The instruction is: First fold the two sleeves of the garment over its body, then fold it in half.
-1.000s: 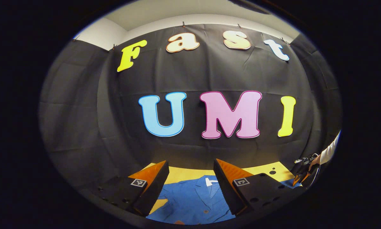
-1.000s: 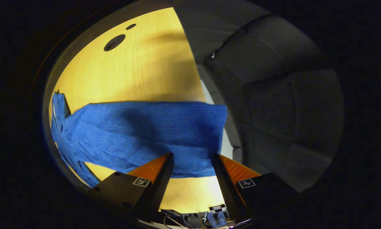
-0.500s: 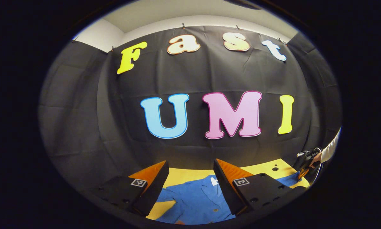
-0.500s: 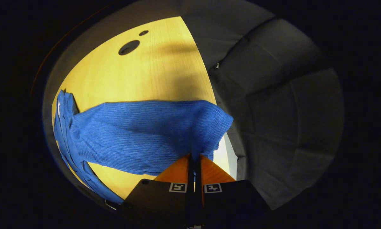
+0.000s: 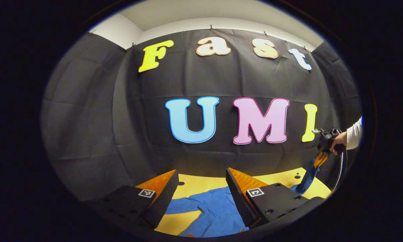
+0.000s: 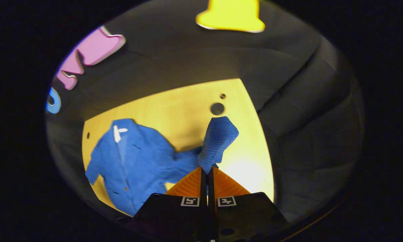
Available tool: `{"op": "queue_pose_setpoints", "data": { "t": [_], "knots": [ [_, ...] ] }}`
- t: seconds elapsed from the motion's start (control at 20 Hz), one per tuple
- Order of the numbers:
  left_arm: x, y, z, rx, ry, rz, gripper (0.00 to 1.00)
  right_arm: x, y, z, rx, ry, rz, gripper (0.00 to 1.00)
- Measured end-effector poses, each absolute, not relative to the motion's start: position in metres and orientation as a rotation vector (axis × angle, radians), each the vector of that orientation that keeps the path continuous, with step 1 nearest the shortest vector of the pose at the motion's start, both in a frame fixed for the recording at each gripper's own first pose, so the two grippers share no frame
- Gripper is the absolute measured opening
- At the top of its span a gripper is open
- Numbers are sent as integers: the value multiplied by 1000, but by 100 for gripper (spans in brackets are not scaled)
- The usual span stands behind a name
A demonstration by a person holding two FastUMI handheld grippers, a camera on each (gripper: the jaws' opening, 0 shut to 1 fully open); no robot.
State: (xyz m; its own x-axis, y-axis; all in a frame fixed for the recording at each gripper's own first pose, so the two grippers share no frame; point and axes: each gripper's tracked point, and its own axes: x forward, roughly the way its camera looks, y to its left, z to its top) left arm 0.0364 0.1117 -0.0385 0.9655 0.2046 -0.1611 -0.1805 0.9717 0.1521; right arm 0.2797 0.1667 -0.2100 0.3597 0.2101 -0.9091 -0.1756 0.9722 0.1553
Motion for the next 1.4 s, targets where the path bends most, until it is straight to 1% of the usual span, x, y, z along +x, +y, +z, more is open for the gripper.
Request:
{"op": "queue_pose_setpoints", "data": {
  "t": [0.1,0.25,0.4,0.5,0.55,0.6,0.65,0.7,0.8,1.0,1.05,1.1,1.2,1.25,1.35,1.4],
  "knots": [
    [27,136,-43,136,180,226,81,269,220,-169,8,1136,331,5],
    [11,173,-56,130,205,282,81,247,328,-150,27,1116,457,5],
    [-7,203,-66,107,227,337,81,216,425,-184,12,1167,572,5],
    [-20,223,-75,98,247,382,81,194,482,-218,25,1222,631,5],
    [-26,232,-78,91,252,404,81,184,506,-238,18,1252,654,5],
    [-33,241,-82,79,262,429,80,177,526,-259,8,1278,675,5],
    [-40,251,-88,67,275,456,81,168,552,-278,11,1303,684,5],
    [-47,260,-94,54,286,486,81,158,568,-296,15,1331,682,5],
    [-60,273,-101,32,293,536,82,155,591,-329,36,1373,682,5],
    [-80,291,-118,19,324,609,81,138,620,-372,62,1443,675,5],
    [-81,294,-122,15,329,618,81,131,625,-374,85,1468,695,5],
    [-82,296,-127,6,339,626,81,121,634,-374,139,1495,728,7],
    [-79,299,-137,-16,353,629,81,112,659,-352,265,1525,799,34],
    [-76,300,-142,-22,358,624,81,110,669,-342,324,1526,829,41],
    [-67,304,-153,-19,376,611,81,107,679,-326,397,1527,871,68],
    [-61,307,-161,-21,392,604,81,109,677,-320,400,1517,877,72]
  ]
}}
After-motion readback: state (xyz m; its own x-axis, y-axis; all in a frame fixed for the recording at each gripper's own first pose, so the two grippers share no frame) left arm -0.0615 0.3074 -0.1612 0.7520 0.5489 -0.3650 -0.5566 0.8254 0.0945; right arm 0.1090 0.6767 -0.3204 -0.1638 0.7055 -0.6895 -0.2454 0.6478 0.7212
